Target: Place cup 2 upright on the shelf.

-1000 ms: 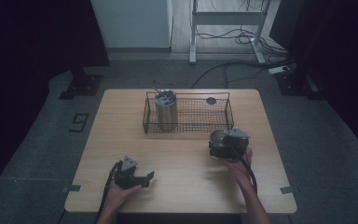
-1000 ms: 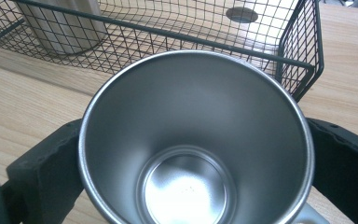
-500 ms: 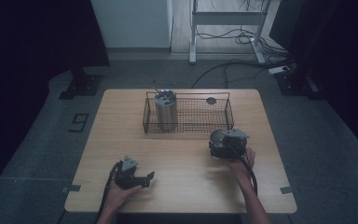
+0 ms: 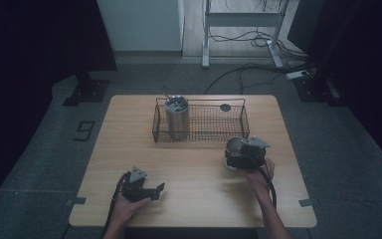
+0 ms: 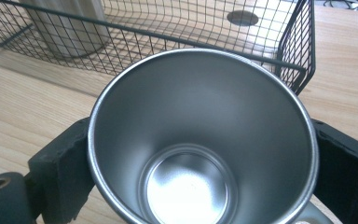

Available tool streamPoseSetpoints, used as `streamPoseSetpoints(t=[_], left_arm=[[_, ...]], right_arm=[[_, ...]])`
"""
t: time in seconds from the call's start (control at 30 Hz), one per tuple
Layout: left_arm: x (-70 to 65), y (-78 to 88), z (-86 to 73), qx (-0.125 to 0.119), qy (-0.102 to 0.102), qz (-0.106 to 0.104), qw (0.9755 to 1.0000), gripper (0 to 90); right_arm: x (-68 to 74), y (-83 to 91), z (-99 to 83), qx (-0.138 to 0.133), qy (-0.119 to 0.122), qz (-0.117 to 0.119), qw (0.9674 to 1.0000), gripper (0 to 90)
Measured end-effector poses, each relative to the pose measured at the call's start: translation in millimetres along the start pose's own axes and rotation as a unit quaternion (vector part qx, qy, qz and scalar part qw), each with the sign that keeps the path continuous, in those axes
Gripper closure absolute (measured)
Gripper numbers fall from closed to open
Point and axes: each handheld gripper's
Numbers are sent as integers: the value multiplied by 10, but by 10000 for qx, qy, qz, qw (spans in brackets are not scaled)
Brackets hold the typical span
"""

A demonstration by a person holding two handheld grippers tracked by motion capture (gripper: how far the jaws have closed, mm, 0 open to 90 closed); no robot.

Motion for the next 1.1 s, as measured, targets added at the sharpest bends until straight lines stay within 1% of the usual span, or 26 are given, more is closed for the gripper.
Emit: streamPoseSetpoints(t=[0.43,0.6,0.77,0.93,1.1], left_arm=[[0,6,3,-15,24,-12,10000,67],[10,9,15,-22,17,-29,10000,67],[29,35,38,-92,77,-56,9999,69],[28,31,38,-84,86,-86,9999,69],[26,35,38,-95,86,-102,9999,69]], right_arm=[[-16,194,14,-196,54,46,9998,67],[4,270,59,-260,108,81,9996,67],[25,292,91,-267,146,127,9995,68],[28,320,132,-312,111,182,9993,67],[28,393,207,-376,112,180,9991,68]])
Point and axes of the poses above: each handheld gripper's, and its own axes: y roughly backward along the jaws, z roughly out of its top, x roughly to its left, and after that the axes turned 12 degrees about x, right-handed
